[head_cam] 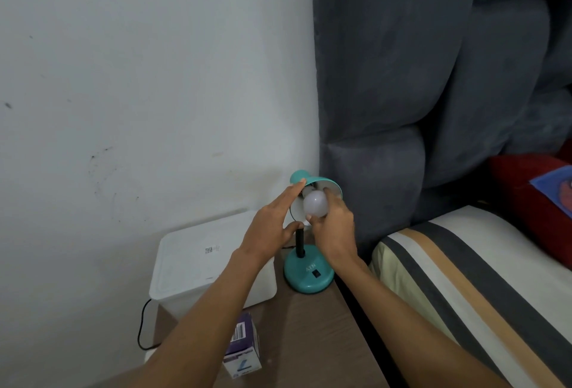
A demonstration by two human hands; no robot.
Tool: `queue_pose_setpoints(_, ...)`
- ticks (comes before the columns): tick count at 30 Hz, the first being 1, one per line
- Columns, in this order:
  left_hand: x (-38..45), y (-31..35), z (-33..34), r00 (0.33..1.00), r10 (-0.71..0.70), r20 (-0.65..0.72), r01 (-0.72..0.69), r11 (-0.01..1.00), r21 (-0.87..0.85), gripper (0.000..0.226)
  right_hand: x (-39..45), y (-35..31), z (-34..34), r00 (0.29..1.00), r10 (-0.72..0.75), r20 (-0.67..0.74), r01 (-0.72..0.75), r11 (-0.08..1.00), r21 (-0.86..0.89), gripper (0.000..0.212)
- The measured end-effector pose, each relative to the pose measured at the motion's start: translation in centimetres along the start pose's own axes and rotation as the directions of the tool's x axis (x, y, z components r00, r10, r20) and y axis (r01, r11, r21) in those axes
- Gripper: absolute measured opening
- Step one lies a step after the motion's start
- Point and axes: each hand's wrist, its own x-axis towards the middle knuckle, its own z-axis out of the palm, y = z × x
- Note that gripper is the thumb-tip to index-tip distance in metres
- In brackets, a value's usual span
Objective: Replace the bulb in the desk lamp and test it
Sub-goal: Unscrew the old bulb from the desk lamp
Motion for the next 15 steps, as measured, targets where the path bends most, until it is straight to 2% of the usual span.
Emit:
queue_pose_setpoints(2,-0.04,-0.06,0.04,1.000,-0.007,0.001,0.007,1.000,-0.002,0.097,-0.42,0.25,0.23,0.992,-0.121,0.018,0.123,0.985,-0.124,0.069)
queue_pose_setpoints(4,-0.10,-0.06,0.08,1.000,-0.014,0.002,0.014,1.000,-0.003,0.097,-0.59,0.62,0.39,0.986,-0.166,0.027,0.168,0.977,-0.130,0.072)
queue_pose_setpoints(9,0.17,-0.07,0.20,1.000,0.000,0.005,0.000,1.000,-0.013,0.096,0.20,0.23,0.11,1.000,-0.018,0.000,0.018,0.995,0.094,0.065)
queue_pose_setpoints(11,0.25,-0.06,0.17,1.000,-0.001,0.003,0.001,1.000,-0.006,0.096,0.37,0.10,0.03,1.000,-0.022,0.012,0.021,0.994,0.104,0.066)
queue_pose_setpoints(15,0.03,-0.19,-0.01,1.000,-0.001,0.002,0.001,1.000,0.002,0.099,0.03,0.27,-0.05,0.974,-0.221,0.042,0.225,0.960,-0.168,0.075)
